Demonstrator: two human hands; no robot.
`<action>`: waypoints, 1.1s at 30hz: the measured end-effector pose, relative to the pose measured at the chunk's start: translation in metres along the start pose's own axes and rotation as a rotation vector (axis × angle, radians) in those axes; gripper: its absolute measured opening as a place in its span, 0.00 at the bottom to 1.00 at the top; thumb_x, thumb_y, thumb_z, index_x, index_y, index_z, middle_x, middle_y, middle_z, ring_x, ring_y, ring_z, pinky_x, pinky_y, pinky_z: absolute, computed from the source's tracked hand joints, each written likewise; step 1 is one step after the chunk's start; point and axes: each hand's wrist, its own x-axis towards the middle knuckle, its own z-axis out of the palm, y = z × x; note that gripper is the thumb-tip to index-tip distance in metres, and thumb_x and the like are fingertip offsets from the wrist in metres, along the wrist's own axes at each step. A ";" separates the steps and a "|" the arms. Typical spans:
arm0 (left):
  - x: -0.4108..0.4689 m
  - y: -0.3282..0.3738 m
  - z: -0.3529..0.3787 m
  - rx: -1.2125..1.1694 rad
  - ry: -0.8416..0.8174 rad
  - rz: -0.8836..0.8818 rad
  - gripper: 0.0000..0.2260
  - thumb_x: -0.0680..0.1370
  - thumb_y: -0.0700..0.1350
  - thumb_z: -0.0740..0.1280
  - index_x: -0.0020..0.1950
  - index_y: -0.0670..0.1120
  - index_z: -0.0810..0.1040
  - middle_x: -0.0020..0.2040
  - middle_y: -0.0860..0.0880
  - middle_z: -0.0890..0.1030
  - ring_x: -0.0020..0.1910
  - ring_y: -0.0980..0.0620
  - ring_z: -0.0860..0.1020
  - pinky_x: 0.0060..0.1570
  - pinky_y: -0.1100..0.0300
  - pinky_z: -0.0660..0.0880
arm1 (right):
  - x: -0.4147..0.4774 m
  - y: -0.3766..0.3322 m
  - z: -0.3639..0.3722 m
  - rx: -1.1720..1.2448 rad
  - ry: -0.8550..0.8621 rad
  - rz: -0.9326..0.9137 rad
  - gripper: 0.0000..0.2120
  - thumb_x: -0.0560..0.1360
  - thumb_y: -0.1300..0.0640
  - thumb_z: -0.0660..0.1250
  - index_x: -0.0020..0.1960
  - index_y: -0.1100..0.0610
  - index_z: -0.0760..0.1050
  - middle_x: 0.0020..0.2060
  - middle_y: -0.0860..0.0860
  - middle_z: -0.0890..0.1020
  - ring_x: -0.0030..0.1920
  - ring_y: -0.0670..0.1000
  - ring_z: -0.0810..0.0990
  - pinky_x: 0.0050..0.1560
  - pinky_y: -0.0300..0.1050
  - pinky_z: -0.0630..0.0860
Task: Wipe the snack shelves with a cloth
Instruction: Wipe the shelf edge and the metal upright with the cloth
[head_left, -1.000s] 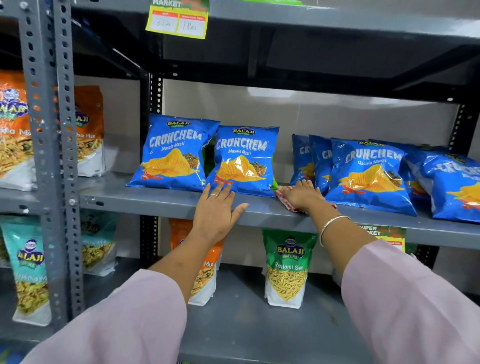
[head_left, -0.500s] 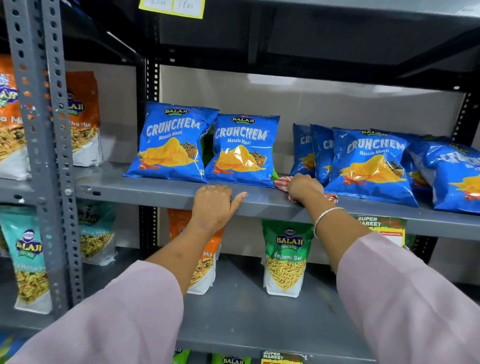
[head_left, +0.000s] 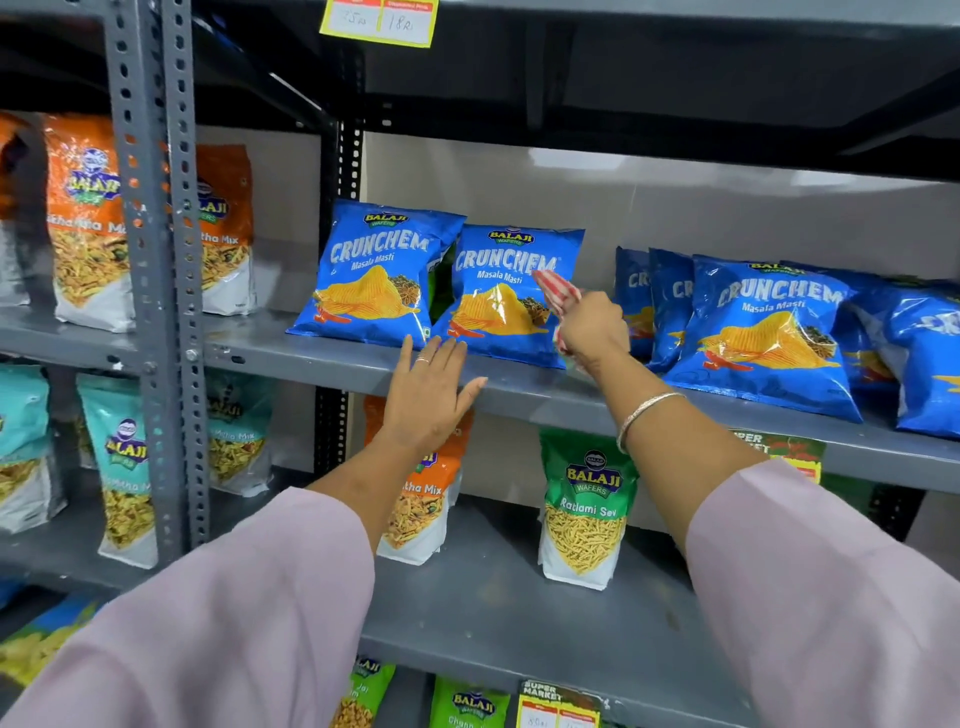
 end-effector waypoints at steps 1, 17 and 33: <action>-0.005 -0.004 -0.001 0.003 0.008 -0.021 0.35 0.76 0.61 0.40 0.71 0.41 0.66 0.70 0.43 0.70 0.71 0.45 0.64 0.71 0.44 0.53 | -0.004 -0.007 0.003 0.011 -0.006 -0.053 0.17 0.75 0.67 0.61 0.64 0.64 0.72 0.62 0.62 0.78 0.62 0.62 0.76 0.58 0.50 0.74; -0.156 -0.169 -0.032 0.280 0.009 -0.405 0.32 0.79 0.58 0.51 0.73 0.35 0.58 0.75 0.38 0.58 0.74 0.42 0.55 0.68 0.40 0.57 | -0.147 -0.083 0.160 0.360 -0.026 -0.618 0.24 0.79 0.62 0.56 0.74 0.50 0.62 0.71 0.50 0.71 0.70 0.51 0.71 0.68 0.47 0.68; -0.178 -0.305 0.075 0.218 -0.019 0.209 0.33 0.78 0.57 0.49 0.76 0.42 0.41 0.76 0.43 0.48 0.74 0.50 0.37 0.72 0.53 0.42 | -0.191 -0.068 0.368 -0.118 -0.314 -0.088 0.20 0.78 0.62 0.57 0.69 0.55 0.66 0.58 0.60 0.80 0.55 0.63 0.80 0.50 0.51 0.76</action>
